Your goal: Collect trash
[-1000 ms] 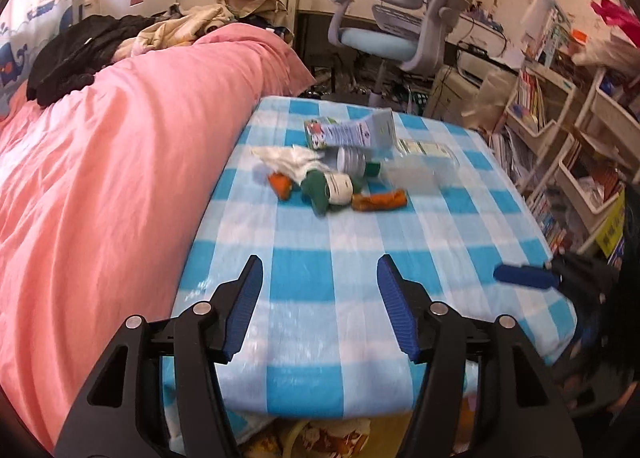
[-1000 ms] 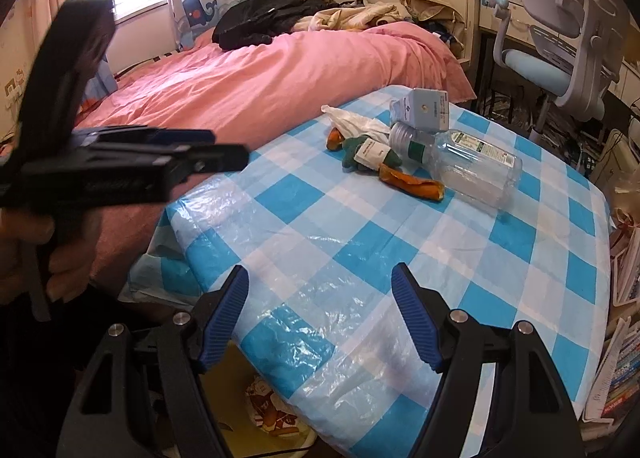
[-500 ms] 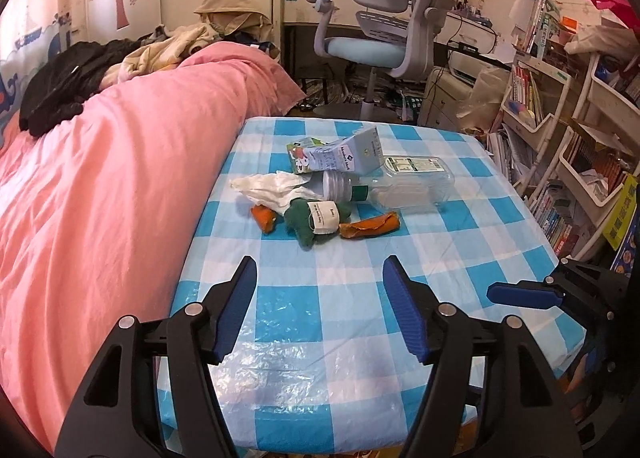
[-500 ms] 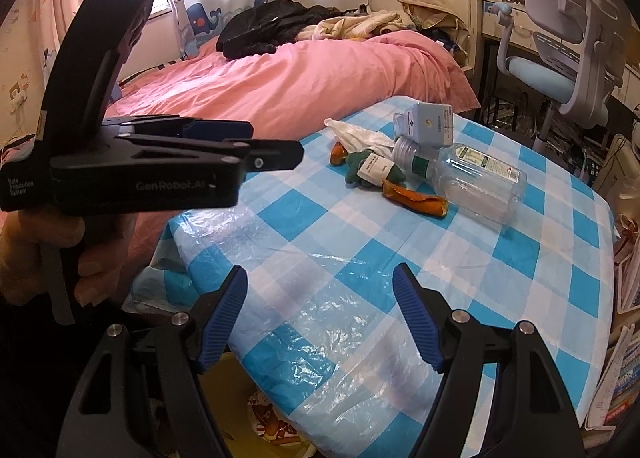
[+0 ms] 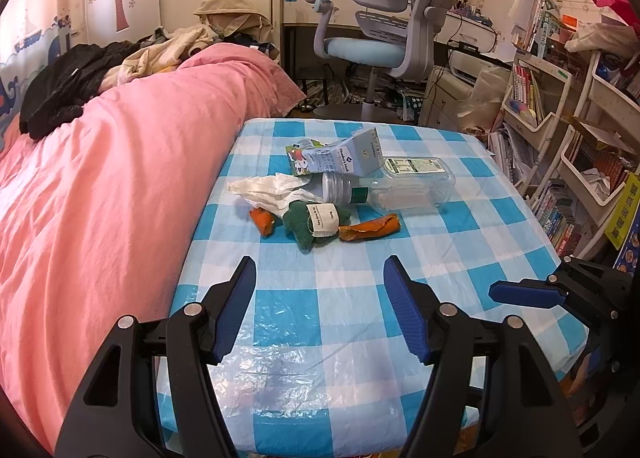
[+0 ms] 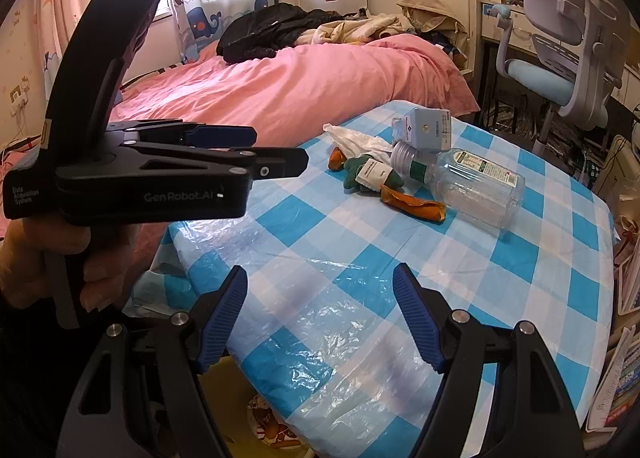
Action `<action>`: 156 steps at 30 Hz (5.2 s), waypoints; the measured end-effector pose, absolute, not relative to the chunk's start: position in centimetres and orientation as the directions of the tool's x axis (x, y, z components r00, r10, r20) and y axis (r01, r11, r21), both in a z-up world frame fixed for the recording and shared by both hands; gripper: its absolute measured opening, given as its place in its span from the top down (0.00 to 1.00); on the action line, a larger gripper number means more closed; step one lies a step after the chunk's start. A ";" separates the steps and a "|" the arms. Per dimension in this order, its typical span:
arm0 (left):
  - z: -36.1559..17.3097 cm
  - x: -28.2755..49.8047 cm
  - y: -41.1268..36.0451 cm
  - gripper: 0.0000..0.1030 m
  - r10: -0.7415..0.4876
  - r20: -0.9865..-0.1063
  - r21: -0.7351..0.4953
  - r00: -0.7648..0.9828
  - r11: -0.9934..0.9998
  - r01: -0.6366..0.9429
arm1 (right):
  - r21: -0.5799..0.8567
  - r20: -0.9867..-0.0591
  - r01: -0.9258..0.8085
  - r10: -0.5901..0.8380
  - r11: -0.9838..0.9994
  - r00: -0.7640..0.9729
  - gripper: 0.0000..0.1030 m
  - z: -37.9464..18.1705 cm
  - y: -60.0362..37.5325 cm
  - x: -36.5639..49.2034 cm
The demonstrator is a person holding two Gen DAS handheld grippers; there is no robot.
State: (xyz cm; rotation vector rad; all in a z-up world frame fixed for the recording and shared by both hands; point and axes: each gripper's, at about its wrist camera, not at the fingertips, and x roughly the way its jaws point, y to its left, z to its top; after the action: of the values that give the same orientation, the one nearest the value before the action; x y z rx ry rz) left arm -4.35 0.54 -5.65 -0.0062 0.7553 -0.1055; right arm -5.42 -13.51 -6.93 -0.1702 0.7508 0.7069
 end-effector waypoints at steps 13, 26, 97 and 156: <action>-6.0 -3.6 0.9 0.31 -0.071 -0.691 -0.041 0.719 0.997 0.060 | 0.091 -0.704 -0.620 0.490 0.780 0.514 0.27 -7.9 -13.8 -4.3; -6.9 -0.7 1.3 0.30 -0.104 -0.722 -0.120 0.684 0.992 0.025 | 0.110 -0.808 -0.631 0.439 0.768 0.393 0.27 -12.5 -14.2 1.4; -4.8 -1.9 2.0 0.25 -0.180 -0.685 -0.205 0.706 0.977 0.050 | 0.033 -0.823 -0.742 0.440 0.669 0.360 0.06 -13.9 -13.3 2.7; -4.6 -3.0 1.6 0.25 -0.188 -0.684 -0.213 0.705 0.976 0.054 | 0.033 -0.822 -0.743 0.441 0.669 0.360 0.06 -13.9 -13.4 2.7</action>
State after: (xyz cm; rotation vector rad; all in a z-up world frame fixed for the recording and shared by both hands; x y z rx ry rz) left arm -3.02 1.63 -4.63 -0.1824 0.7785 -0.1350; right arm 2.73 -13.37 -13.94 -0.3753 0.9208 0.7860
